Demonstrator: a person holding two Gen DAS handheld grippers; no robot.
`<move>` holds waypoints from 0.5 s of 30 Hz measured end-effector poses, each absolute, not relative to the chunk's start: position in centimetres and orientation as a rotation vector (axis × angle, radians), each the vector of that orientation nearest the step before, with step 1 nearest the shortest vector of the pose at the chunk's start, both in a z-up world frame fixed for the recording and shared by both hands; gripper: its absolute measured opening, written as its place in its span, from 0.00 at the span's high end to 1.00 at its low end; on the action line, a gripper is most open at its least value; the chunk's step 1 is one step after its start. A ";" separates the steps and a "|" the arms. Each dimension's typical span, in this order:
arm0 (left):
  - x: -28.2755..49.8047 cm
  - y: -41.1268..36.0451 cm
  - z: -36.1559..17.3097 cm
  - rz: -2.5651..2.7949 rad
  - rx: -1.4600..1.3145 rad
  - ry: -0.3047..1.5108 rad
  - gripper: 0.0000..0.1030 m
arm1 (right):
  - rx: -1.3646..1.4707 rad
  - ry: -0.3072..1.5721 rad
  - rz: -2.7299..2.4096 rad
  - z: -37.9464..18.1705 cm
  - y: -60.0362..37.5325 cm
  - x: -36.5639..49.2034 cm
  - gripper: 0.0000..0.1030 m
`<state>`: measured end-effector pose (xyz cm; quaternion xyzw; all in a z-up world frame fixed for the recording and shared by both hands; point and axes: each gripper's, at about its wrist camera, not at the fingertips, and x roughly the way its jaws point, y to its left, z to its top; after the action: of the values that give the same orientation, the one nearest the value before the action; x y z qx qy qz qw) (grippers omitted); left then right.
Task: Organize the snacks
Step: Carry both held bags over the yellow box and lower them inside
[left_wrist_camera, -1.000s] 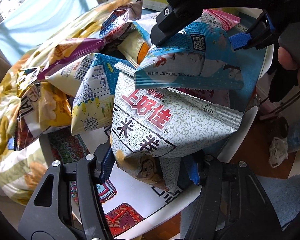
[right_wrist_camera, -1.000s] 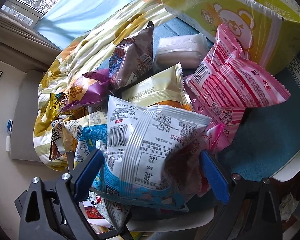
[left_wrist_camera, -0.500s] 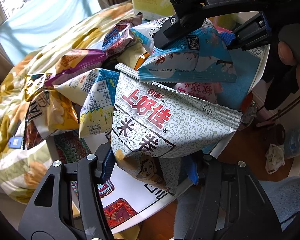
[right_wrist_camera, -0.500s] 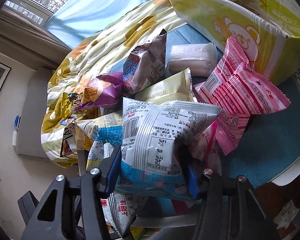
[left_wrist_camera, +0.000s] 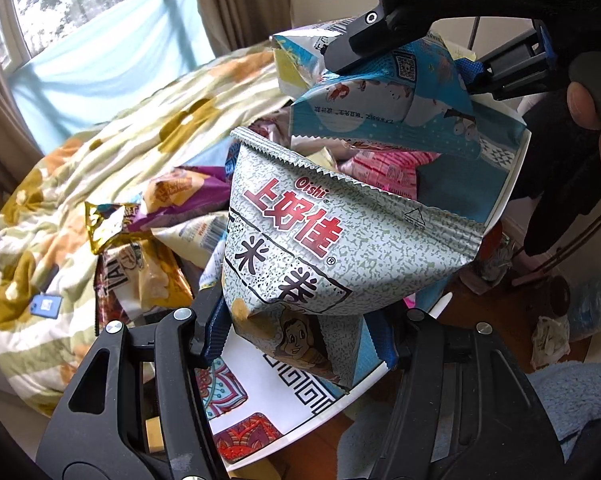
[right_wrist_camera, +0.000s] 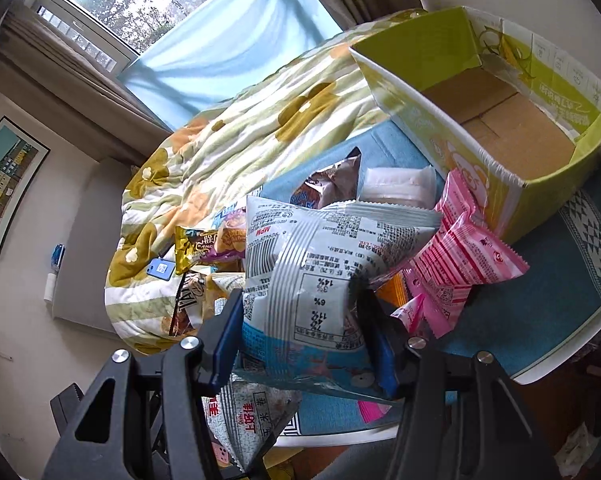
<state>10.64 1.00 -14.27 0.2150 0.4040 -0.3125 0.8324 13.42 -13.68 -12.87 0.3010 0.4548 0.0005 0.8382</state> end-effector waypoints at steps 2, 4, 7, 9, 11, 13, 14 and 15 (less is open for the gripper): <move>10.9 0.3 -13.6 -0.659 0.445 0.834 0.47 | 0.633 0.936 -0.006 -11.8 -14.0 13.1 0.49; 11.6 -0.4 -13.0 -0.647 0.441 0.813 0.47 | 0.631 0.906 -0.013 -10.8 -14.6 12.7 0.49; 12.7 -1.7 -11.7 -0.626 0.430 0.786 0.47 | 0.623 0.869 -0.020 -9.5 -15.9 12.7 0.49; 13.6 -2.8 -10.9 -0.607 0.417 0.771 0.47 | 0.622 0.843 -0.015 -8.5 -17.0 12.9 0.49; 14.8 -4.2 -10.3 -0.581 0.402 0.764 0.47 | 0.613 0.816 -0.011 -7.7 -18.3 13.2 0.49; 16.1 -5.8 -9.7 -0.546 0.386 0.756 0.47 | 0.603 0.792 -0.001 -7.1 -20.0 13.7 0.49; 16.8 -6.8 -9.4 -0.526 0.376 0.754 0.47 | 0.597 0.783 0.006 -6.7 -20.9 14.1 0.49; 17.5 -7.7 -9.0 -0.506 0.362 0.752 0.47 | 0.592 0.776 0.012 -6.5 -21.9 14.5 0.49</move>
<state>17.54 -7.70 -9.00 0.1738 0.3614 -0.2430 0.8832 14.53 -21.86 -6.50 0.2842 0.3726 0.0058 0.8834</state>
